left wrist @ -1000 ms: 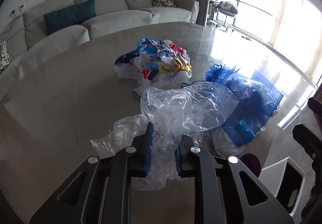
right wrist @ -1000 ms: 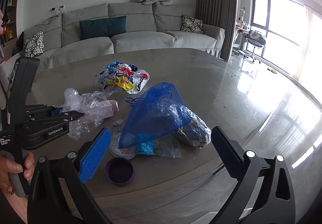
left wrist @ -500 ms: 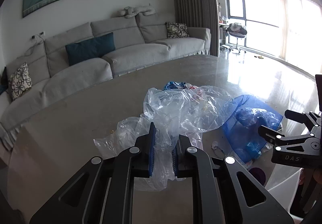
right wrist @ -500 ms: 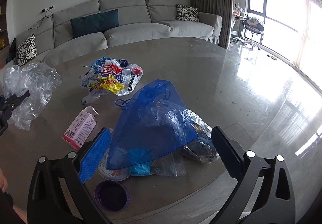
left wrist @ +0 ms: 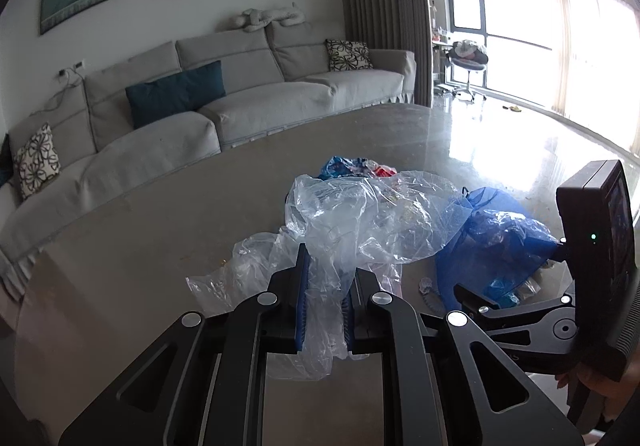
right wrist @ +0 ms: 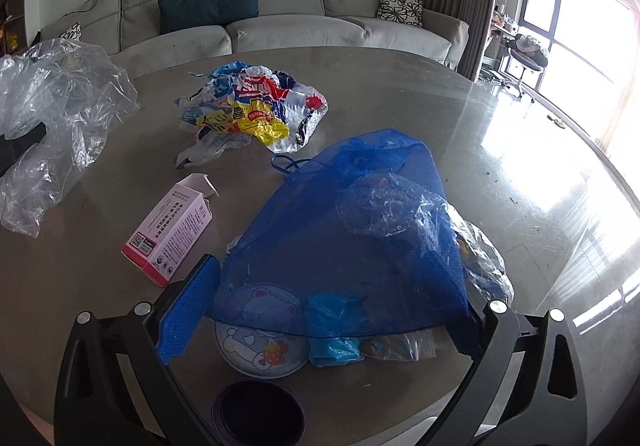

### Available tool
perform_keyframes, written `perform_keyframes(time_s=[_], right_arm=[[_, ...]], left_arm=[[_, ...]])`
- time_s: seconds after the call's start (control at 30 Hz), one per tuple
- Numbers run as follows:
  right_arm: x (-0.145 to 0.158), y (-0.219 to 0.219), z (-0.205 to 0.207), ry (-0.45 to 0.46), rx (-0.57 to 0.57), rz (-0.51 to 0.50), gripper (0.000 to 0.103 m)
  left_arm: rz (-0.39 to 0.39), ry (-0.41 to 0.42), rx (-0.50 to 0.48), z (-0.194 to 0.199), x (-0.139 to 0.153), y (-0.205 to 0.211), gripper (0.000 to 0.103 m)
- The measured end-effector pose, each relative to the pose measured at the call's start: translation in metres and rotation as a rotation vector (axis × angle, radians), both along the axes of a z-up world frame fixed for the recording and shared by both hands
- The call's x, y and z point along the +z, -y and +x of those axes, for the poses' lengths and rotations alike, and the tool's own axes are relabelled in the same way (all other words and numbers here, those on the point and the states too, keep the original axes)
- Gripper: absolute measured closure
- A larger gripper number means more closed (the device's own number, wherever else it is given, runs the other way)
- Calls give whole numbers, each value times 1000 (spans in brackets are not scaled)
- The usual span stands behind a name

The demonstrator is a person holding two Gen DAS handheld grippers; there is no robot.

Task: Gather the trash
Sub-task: 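Grasp the clear plastic bag with the left gripper while the right grasps the blue mesh bag, then carry the plastic bag and blue mesh bag over the trash bin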

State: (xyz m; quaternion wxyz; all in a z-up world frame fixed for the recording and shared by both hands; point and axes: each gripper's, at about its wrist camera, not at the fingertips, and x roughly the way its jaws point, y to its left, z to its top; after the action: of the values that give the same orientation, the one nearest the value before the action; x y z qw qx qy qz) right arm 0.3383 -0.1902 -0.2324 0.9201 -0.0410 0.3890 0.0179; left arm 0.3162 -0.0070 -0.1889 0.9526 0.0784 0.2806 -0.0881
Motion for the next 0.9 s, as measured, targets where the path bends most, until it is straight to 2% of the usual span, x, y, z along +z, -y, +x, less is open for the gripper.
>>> perform_keyframes(time_s=[0.03, 0.07, 0.1, 0.13, 0.2, 0.33, 0.6, 0.9], right_arm=[[-1, -1, 1, -3, 10, 14, 11], [-1, -3, 1, 6, 6, 18, 45], [-2, -3, 3, -1, -6, 12, 89], [-4, -2, 5, -26, -13, 23, 102], [-9, 4, 9, -69, -28, 72, 102], [-2, 2, 0, -53, 4, 97, 102], [51, 0, -30, 78, 53, 151, 103], [115, -1, -67, 223, 76, 130, 103]], left_arm=[[-1, -4, -2, 1, 0, 0, 90], [-2, -7, -1, 2, 0, -1, 90], [-2, -8, 2, 3, -1, -2, 90], [-2, -12, 3, 4, 1, -2, 90], [-9, -18, 5, 6, 1, -3, 90], [-17, -21, 8, 8, 3, -4, 90], [-34, -15, 4, 6, 0, -6, 90], [-37, 19, -11, -6, 4, -8, 89]])
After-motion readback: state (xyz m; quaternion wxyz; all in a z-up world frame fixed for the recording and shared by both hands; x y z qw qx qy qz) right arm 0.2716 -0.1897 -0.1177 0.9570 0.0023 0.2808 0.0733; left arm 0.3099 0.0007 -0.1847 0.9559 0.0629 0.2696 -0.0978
